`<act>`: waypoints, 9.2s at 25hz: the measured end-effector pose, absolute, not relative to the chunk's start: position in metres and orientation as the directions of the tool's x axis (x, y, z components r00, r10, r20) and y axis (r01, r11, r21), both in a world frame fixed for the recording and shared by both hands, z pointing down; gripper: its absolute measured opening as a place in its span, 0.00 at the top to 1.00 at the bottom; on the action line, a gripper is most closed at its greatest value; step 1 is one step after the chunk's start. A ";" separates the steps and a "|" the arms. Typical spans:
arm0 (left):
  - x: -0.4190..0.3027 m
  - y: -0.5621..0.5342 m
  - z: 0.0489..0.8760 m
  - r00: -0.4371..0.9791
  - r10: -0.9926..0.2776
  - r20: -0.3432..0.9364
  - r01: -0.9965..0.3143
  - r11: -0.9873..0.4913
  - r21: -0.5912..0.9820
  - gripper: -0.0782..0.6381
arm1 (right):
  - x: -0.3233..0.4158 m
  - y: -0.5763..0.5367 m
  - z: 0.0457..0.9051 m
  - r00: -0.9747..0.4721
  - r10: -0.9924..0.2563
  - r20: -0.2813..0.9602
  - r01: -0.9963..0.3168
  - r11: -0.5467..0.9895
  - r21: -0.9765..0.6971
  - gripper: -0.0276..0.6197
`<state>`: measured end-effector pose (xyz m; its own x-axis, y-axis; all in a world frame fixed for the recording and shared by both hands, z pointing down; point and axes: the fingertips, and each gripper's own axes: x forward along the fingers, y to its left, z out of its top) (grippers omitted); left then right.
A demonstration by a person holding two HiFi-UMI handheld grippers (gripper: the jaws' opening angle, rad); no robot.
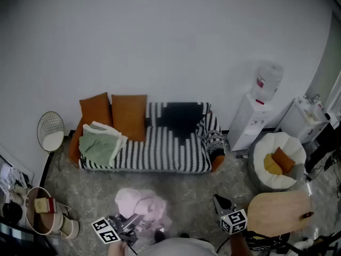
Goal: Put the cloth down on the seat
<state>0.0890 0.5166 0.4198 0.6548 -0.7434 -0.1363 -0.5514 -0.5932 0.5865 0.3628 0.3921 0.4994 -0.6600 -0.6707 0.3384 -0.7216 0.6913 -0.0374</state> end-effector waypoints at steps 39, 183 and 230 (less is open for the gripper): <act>0.013 0.503 0.438 0.722 -0.681 -0.125 -0.490 -0.629 0.603 0.70 | 0.288 0.399 0.521 -0.592 -0.704 0.393 -0.776 0.630 -0.039 0.95; -0.213 -0.316 0.517 0.870 -0.491 0.043 -0.407 -0.667 0.624 0.70 | 0.002 -0.311 0.577 -0.492 -0.698 0.520 -0.846 0.525 -0.096 0.95; -0.218 -0.536 0.927 0.559 -0.550 0.621 -0.727 0.036 0.686 0.35 | 0.007 -0.490 0.788 -0.630 -0.341 0.698 -0.699 0.640 -0.319 0.95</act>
